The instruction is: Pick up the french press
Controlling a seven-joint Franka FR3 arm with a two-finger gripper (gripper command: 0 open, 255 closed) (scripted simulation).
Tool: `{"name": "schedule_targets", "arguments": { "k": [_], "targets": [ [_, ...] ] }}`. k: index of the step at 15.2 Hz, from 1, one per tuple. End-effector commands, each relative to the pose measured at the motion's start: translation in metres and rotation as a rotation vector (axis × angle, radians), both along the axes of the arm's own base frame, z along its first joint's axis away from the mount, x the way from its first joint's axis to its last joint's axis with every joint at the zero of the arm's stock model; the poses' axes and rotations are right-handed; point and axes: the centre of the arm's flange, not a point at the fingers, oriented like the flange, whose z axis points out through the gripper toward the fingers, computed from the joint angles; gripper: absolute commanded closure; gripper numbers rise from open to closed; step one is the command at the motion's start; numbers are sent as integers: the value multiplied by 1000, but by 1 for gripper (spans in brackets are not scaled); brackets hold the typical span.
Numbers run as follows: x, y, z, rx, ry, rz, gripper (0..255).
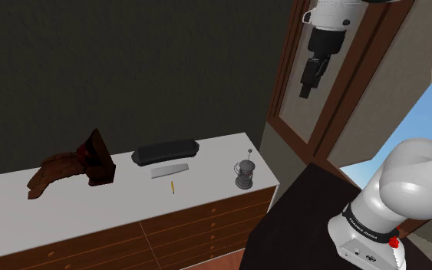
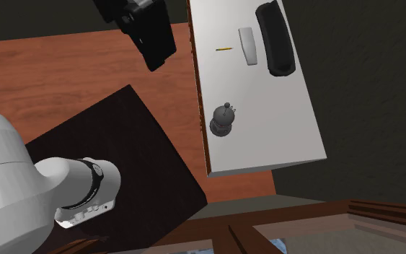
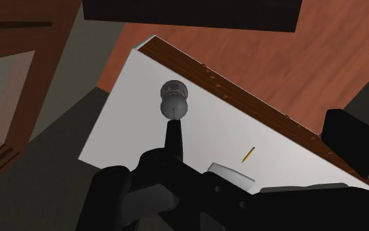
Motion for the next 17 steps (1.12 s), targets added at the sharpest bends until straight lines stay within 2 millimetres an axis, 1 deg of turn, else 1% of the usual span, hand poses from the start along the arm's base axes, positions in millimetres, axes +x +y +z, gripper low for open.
{"name": "schedule_targets", "arguments": {
  "k": [1,17],
  "targets": [
    [0,0,0,0,0,0,0],
    [100,-6,-188,-25,31,12,0]
  ]
}}
